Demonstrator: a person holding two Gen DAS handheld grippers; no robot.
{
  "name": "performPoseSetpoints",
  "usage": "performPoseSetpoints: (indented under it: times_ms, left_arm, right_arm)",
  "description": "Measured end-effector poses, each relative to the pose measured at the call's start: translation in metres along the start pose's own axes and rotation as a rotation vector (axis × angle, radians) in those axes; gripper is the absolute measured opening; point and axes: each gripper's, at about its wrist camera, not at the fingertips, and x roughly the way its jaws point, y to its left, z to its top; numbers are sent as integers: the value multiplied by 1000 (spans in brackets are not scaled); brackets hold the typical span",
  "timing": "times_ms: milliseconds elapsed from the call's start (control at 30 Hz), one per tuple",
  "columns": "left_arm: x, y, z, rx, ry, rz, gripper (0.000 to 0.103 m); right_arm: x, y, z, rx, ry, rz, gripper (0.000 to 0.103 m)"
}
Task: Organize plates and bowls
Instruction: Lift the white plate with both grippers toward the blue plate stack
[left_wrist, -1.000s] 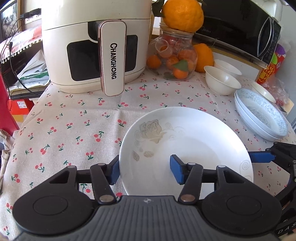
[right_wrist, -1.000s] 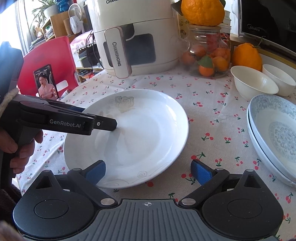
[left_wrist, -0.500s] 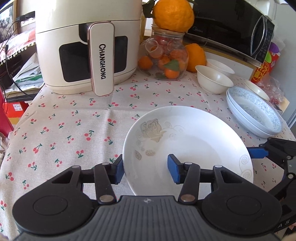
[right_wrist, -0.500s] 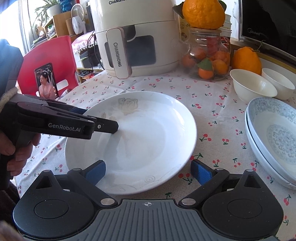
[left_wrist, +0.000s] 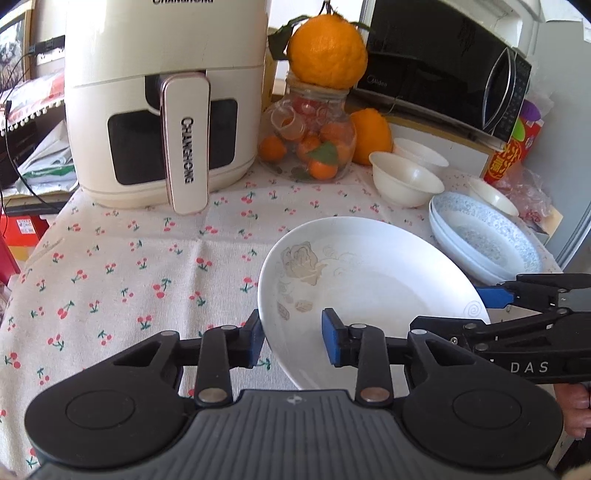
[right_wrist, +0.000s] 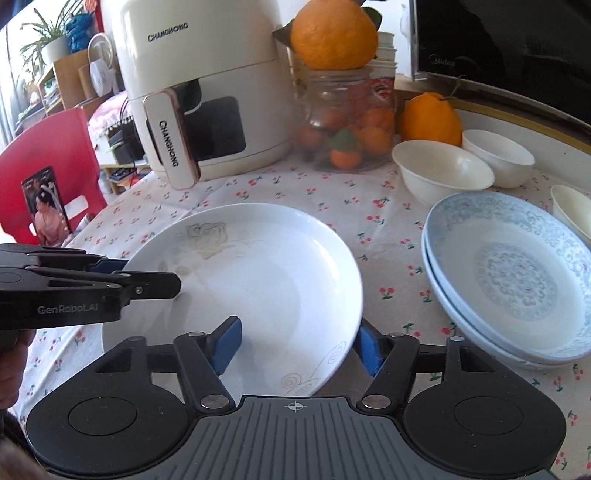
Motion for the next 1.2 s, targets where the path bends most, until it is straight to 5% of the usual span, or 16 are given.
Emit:
performPoseSetpoints:
  times_ms: [567, 1200]
  left_arm:
    - [-14, -14, 20, -44, -81, -15, 30]
    - [9, -73, 46, -15, -84, -89, 30]
  right_arm:
    - [-25, -12, 19, 36, -66, -2, 61]
    - [-56, -82, 31, 167, -111, -61, 61]
